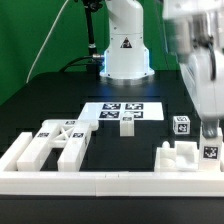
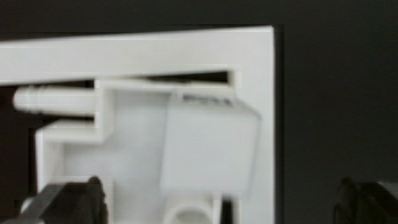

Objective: Assemble chair

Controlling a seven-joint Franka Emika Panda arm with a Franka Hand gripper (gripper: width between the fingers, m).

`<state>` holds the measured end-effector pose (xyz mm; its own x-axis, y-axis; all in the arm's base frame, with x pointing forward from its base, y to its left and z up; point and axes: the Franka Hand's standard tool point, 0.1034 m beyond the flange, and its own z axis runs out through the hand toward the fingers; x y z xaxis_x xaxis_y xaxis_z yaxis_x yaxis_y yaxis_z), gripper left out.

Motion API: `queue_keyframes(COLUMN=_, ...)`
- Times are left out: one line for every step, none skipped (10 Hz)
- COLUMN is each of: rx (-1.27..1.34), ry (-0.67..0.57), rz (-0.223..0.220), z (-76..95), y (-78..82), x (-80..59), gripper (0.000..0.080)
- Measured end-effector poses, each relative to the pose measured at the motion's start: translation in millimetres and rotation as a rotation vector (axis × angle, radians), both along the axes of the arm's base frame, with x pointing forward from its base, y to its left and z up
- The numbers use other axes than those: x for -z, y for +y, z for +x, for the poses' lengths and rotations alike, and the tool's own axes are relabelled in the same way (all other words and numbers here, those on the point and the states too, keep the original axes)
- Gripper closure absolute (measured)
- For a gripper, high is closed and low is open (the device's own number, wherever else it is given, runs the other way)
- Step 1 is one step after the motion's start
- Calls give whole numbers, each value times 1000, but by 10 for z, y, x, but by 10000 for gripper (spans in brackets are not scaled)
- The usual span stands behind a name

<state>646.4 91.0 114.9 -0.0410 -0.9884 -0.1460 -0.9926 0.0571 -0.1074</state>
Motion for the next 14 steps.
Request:
queue_keyframes(rx=-2, ry=0, rz=0, z=-9, y=3, x=-6, gripper=150)
queue_keyframes(rx=-3, ry=5, rz=-2, z=-19, y=11, x=28, gripper=150)
queue_keyframes(rx=-3, ry=5, rz=-2, z=-17, y=9, x=29, gripper=150)
queue_keyframes(rx=-3, ry=5, rz=-2, z=-18, y=10, x=30, gripper=150)
queue_keyframes(rx=-3, ry=5, rz=-2, z=-19, y=10, x=32, gripper=150)
queue_keyframes(rx=-8, ry=5, rz=-3, z=-23, y=8, x=35, gripper=150)
queue_keyframes(rx=-74, ry=-5, rz=-14, z=-83, y=-29, x=67, gripper=150)
queue_keyframes(rx=-124, ry=3, rz=-18, z=-205, y=-125, x=113, gripper=150)
queue_keyframes(rx=-193, ry=9, rz=-22, z=-270, y=-252, x=111, gripper=150)
queue_keyframes(rx=-296, ry=13, rz=-21, z=-301, y=-348, x=67, gripper=150)
queue_keyframes(rx=-366, ry=5, rz=-39, z=-328, y=-361, x=51, gripper=150)
queue_keyframes(rx=-394, ry=-23, rz=-72, z=-322, y=-262, x=52, gripper=150)
queue_keyframes(rx=-507, ry=-34, rz=-81, z=-340, y=-224, x=63, gripper=150)
queue_keyframes(rx=-551, ry=-40, rz=-87, z=-337, y=-250, x=64, gripper=150)
